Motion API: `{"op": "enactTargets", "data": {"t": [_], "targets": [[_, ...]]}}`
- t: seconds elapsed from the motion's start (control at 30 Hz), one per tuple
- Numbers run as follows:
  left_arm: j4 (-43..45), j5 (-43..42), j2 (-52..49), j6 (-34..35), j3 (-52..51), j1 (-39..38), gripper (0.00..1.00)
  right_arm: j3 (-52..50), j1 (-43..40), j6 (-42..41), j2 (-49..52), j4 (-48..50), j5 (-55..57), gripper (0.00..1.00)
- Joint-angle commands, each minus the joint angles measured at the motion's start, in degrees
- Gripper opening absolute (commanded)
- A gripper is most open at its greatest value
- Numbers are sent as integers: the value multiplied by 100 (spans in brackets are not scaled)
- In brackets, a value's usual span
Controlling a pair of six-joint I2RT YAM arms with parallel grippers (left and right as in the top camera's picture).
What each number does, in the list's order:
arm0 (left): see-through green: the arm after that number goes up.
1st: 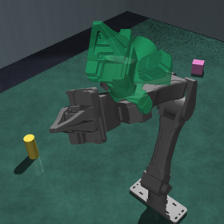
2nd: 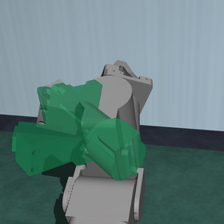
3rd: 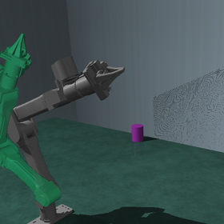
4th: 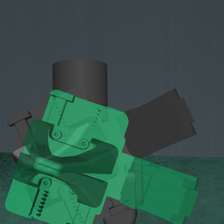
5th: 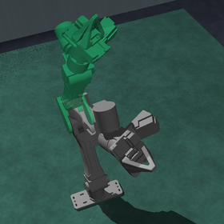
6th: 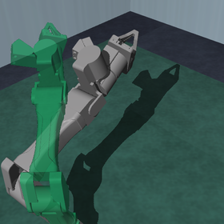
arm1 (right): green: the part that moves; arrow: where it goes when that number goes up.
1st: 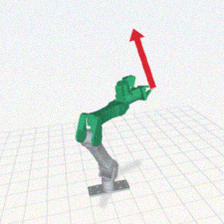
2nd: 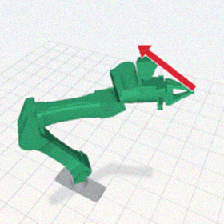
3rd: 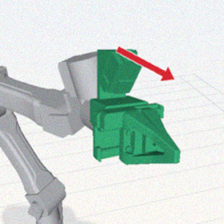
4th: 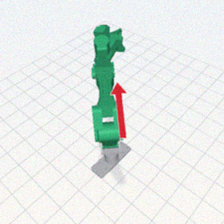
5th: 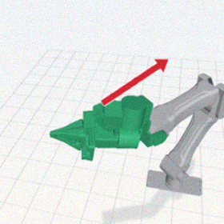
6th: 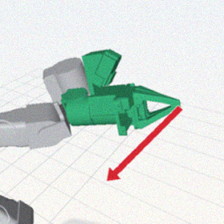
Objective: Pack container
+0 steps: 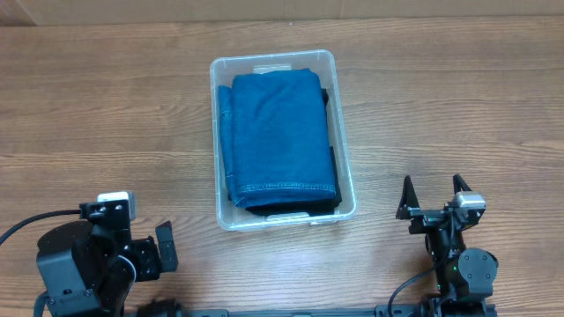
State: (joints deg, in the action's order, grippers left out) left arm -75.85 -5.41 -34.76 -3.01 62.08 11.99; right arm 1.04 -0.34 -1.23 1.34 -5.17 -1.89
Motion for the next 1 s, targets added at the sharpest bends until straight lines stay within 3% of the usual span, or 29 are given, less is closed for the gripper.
{"op": "enactTargets", "data": {"t": [0.0,0.2,0.3,0.4,0.5,0.6,0.67,0.7,0.87,0.97], "targets": [[9,-44,42,-68,-22,-48,100,-46,26,37,-31,31,74,100],[162,0,275,-74,-105,-212,100,-46,26,37,-31,31,74,100],[1283,-31,796,-260,-774,-337,100,-46,26,37,-31,31,74,100],[2857,-273,1617,-232,-2376,-461,100,-46,26,37,-31,31,74,100],[4999,-636,2317,210,-4085,-463,100,-46,26,37,-31,31,74,100],[6712,-693,2649,640,-5136,-463,100,-46,26,37,-31,28,74,100],[8306,-691,2868,754,-6002,-463,100,-46,26,37,-31,31,74,100],[8605,-691,2929,754,-6214,-463,100,-46,26,37,-31,31,74,100],[7364,-608,3370,728,-6183,-452,100,-46,26,37,-31,28,74,100],[7252,-579,3418,730,-6181,-452,100,-46,26,37,-31,31,74,100]]}}
